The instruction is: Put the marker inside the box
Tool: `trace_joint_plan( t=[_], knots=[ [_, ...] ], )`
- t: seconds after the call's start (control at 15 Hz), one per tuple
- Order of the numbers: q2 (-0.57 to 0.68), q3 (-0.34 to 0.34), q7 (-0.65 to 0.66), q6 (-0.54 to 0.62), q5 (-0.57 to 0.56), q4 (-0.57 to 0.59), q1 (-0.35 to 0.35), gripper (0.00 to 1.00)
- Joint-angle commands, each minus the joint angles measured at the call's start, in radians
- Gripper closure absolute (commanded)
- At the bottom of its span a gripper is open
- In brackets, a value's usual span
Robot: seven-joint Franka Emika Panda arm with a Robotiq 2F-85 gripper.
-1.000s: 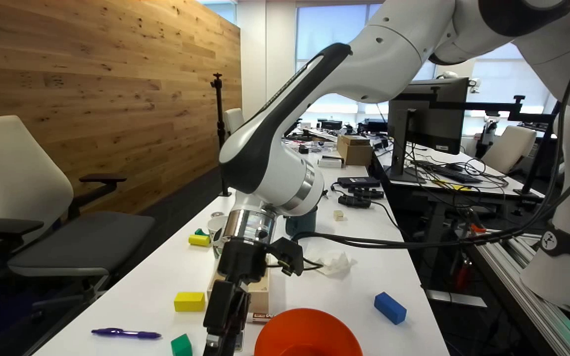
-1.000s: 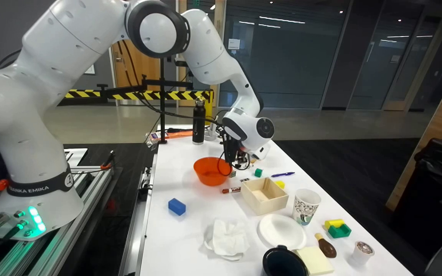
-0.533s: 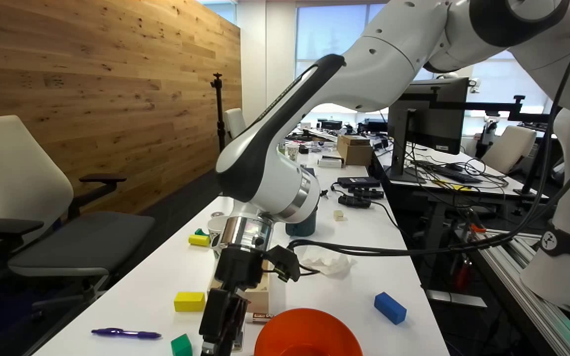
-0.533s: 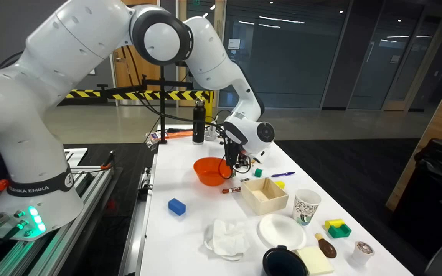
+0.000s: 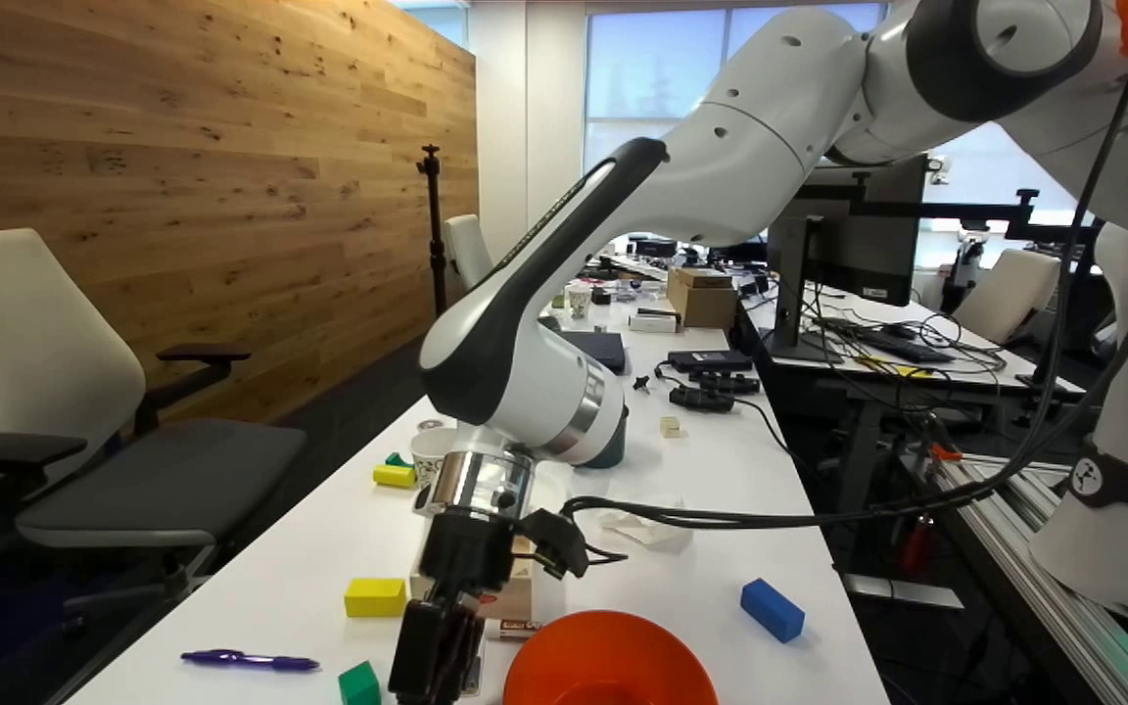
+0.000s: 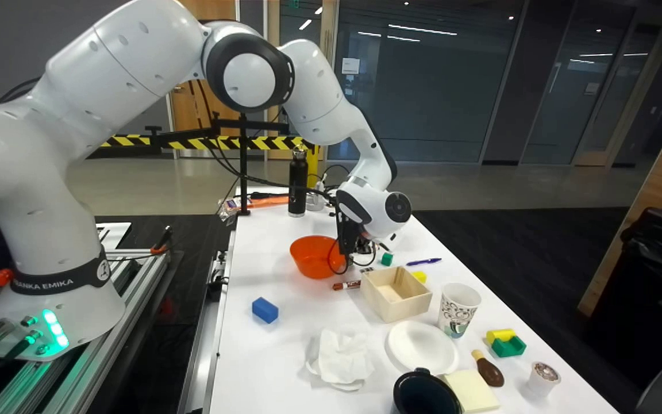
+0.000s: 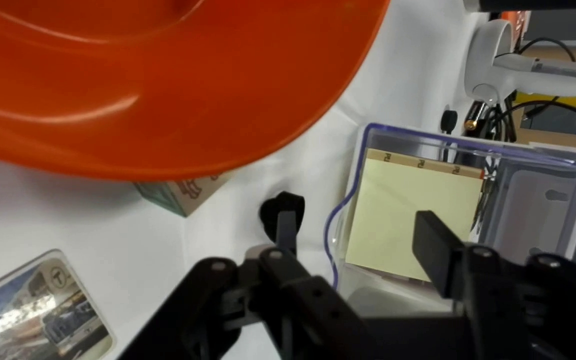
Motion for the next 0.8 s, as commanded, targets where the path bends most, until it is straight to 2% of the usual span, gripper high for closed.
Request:
trace_joint_plan(
  t=[0.0, 0.07, 0.33, 0.4, 0.73],
  knots=[
    [0.044, 0.015, -0.009, 0.004, 0.011, 0.049, -0.005, 0.53],
    [0.049, 0.019, -0.012, 0.002, 0.014, 0.052, -0.008, 0.64],
    [0.052, 0.028, -0.017, 0.001, 0.016, 0.060, -0.010, 0.88],
    [0.055, 0.032, -0.022, -0.004, 0.018, 0.064, -0.014, 0.99],
    [0.010, 0.046, 0.004, -0.013, 0.008, 0.053, -0.001, 0.97]
  ],
)
